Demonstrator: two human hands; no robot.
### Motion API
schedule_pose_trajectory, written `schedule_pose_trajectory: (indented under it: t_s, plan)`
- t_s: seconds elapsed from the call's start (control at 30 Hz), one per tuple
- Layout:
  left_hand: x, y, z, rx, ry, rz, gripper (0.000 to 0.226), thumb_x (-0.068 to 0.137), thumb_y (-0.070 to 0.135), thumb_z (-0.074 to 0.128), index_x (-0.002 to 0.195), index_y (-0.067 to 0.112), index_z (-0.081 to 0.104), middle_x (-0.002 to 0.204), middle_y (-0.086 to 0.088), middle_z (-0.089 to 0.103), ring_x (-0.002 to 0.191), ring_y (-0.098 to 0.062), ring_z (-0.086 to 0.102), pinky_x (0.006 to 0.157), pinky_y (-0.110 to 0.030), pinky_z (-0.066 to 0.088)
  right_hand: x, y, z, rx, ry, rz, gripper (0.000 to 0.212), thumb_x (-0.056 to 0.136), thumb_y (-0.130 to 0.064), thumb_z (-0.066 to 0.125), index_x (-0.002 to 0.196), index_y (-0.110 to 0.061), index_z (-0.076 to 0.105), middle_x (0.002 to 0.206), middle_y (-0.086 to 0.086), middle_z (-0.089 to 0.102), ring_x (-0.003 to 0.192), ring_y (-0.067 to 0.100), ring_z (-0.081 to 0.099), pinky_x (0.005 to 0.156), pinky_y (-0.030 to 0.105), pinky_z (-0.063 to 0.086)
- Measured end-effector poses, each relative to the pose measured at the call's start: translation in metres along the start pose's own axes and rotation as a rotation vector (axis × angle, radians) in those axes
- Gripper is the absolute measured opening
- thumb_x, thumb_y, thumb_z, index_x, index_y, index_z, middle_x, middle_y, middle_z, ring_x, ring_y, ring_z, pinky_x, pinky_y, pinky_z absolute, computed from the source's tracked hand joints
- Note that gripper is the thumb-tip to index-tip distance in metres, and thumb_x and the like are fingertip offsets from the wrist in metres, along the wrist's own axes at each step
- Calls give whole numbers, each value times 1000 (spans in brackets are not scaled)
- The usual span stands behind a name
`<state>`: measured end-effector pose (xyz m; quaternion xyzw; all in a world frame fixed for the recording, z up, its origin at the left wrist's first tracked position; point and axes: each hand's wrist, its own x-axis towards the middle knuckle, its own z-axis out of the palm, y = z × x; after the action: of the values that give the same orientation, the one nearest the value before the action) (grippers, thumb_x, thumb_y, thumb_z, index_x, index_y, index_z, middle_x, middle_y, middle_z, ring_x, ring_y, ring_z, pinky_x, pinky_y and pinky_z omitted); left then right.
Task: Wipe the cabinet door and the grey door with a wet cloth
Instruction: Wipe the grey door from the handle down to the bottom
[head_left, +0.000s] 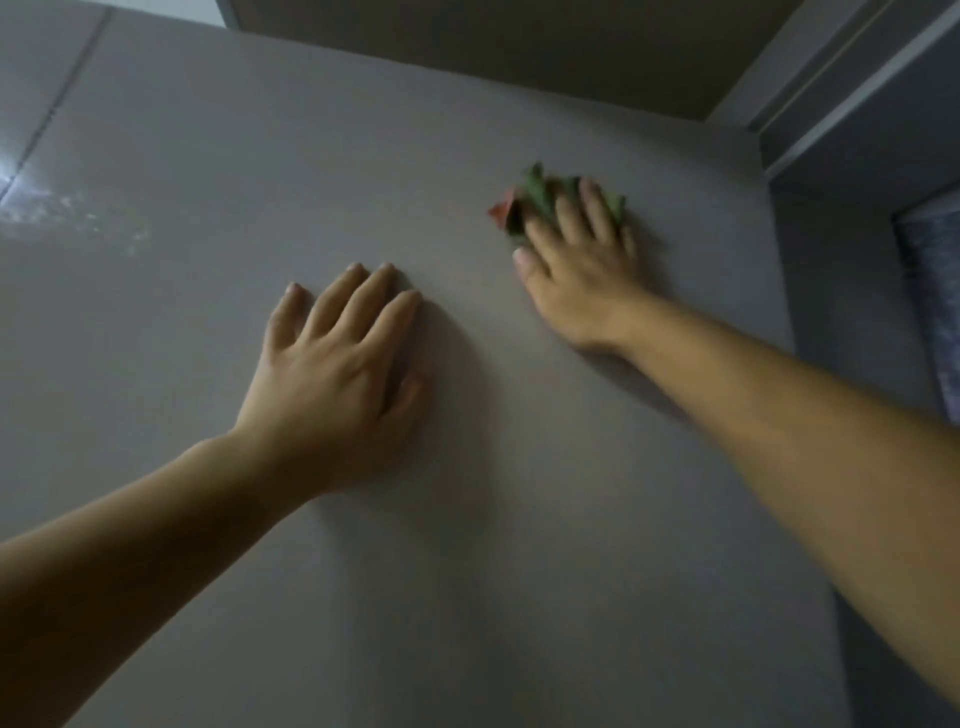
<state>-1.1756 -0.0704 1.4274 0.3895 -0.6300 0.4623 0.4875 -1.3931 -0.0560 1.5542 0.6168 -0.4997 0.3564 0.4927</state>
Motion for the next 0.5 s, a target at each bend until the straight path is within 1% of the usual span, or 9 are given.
schedule_pose_trajectory:
  t_s: [0.07, 0.13, 0.17, 0.23, 0.3, 0.33, 0.4, 0.47, 0.5]
  plan:
    - [-5, -12, -2, -36, 15, 10, 71, 96, 56, 30, 153, 13, 40, 163, -13, 34, 153, -34, 27, 123, -57, 24, -33, -21, 9, -5, 15, -205, 62, 107, -47, 24, 162, -33, 0, 171, -3, -8, 156, 26, -13, 123, 48, -6]
    - [-9, -27, -4, -41, 20, 23, 72, 96, 55, 31, 152, 11, 42, 162, -16, 35, 154, -35, 25, 122, -54, 25, -40, -20, 11, -22, -6, -301, 62, 104, -50, 20, 161, -38, -2, 170, -10, -11, 156, 22, -13, 123, 49, -2]
    - [-11, -36, -5, -27, 18, 25, 71, 96, 54, 32, 152, 12, 43, 162, -16, 35, 154, -36, 24, 123, -55, 23, -29, -17, 8, -43, -13, -277, 64, 100, -52, 15, 160, -39, -3, 170, -9, -10, 156, 22, -12, 124, 48, -1]
    - [-14, -52, -8, 2, 2, -8, 69, 96, 55, 31, 152, 16, 43, 163, -15, 33, 154, -39, 20, 124, -63, 14, 4, -11, 2, -46, -21, -97, 64, 100, -53, 12, 161, -37, -3, 171, -2, -6, 157, 25, -9, 124, 48, -4]
    - [-15, -61, -10, 6, -35, -40, 69, 95, 57, 29, 155, 23, 39, 165, -12, 29, 154, -41, 18, 119, -73, 8, 26, -16, -4, 47, -14, 105, 59, 107, -49, 18, 162, -34, 1, 171, 3, -3, 156, 27, -11, 124, 49, -7]
    - [-15, -64, -10, 6, -51, -41, 70, 95, 58, 28, 156, 25, 37, 166, -10, 27, 154, -41, 18, 117, -75, 8, 27, -28, -3, 57, -10, 127, 59, 108, -48, 19, 162, -32, 2, 171, 4, -4, 156, 29, -11, 124, 49, -9]
    - [-15, -69, -11, 13, -73, -20, 72, 95, 61, 27, 158, 27, 34, 168, -8, 25, 154, -41, 18, 117, -75, 11, 8, -56, 7, 15, 7, 7, 61, 106, -49, 15, 162, -29, 5, 171, 5, -3, 156, 30, -11, 123, 48, -9]
    - [-15, -74, -13, 13, -76, -2, 73, 95, 61, 27, 158, 26, 34, 168, -6, 26, 154, -41, 20, 117, -74, 13, -26, -76, 16, -4, 23, -209, 67, 98, -52, 11, 162, -32, 5, 171, -1, -3, 157, 28, -8, 123, 48, -5]
    - [-16, -76, -15, 12, -76, 13, 73, 95, 61, 28, 158, 26, 34, 168, -6, 27, 154, -40, 22, 117, -74, 14, -37, -78, 19, -16, 5, -271, 70, 95, -54, 8, 162, -35, 5, 171, -5, -3, 157, 26, -7, 123, 47, -2]
